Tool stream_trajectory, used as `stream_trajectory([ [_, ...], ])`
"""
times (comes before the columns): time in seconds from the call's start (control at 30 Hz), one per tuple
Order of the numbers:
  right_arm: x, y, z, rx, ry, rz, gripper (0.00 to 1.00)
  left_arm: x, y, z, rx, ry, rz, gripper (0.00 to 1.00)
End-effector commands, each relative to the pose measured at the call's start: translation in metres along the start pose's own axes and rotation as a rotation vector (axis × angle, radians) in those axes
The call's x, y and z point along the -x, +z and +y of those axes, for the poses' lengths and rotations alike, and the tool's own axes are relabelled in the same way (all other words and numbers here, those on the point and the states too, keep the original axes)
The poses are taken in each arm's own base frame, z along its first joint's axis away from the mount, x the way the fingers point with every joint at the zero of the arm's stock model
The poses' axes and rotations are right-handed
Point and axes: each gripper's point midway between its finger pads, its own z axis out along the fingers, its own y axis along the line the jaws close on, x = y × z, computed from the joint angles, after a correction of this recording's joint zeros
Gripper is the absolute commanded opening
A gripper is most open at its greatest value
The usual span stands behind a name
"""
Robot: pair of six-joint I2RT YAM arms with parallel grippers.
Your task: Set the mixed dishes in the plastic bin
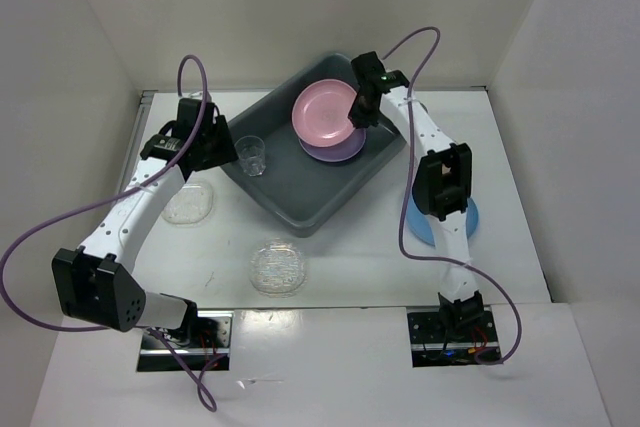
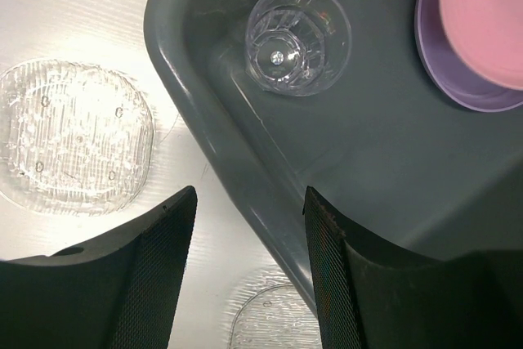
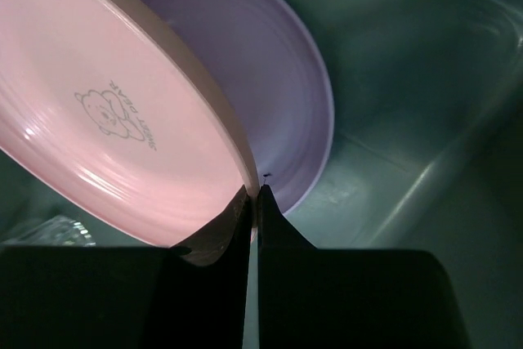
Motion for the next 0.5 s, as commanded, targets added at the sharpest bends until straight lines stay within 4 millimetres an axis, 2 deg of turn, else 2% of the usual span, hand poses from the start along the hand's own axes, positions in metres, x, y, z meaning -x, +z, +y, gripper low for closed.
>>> stream_trajectory([
  [0.0,0.008,-0.005,-0.007,-0.048,-0.039,-0.018,0.01,0.008,-0.007,-0.003,-0.029,0.002,-0.038,0.63],
  [0.03,0.004,0.001,-0.01,-0.061,-0.042,-0.003,0.01,0.008,-0.007,-0.003,-0.029,0.002,-0.038,0.63],
  [0.1,0.003,0.001,-0.012,-0.067,-0.053,0.004,0.01,0.004,-0.005,-0.002,-0.025,0.004,-0.03,0.63],
  [0.17,-0.004,0.006,-0.019,-0.092,-0.069,0.019,0.06,0.004,-0.005,-0.002,-0.025,0.004,-0.03,0.63],
  [0.2,-0.006,0.008,-0.021,-0.098,-0.079,0.027,0.17,0.003,-0.003,-0.001,-0.021,0.005,-0.022,0.63],
  [0.27,-0.01,0.004,-0.025,-0.105,-0.082,0.036,0.22,0.001,-0.001,-0.001,-0.021,0.005,-0.022,0.63],
  [0.3,-0.011,0.007,-0.026,-0.106,-0.091,0.038,0.32,0.001,-0.001,-0.001,-0.021,0.005,-0.022,0.63],
  [0.33,-0.011,0.003,-0.027,-0.105,-0.091,0.036,0.38,0.001,-0.001,-0.001,-0.021,0.005,-0.022,0.63],
  [0.43,-0.01,-0.004,-0.028,-0.098,-0.098,0.029,0.51,-0.002,0.001,0.0,-0.017,0.007,-0.014,0.63],
  [0.47,-0.008,-0.008,-0.027,-0.092,-0.106,0.022,0.52,-0.002,0.001,0.0,-0.017,0.007,-0.014,0.63],
])
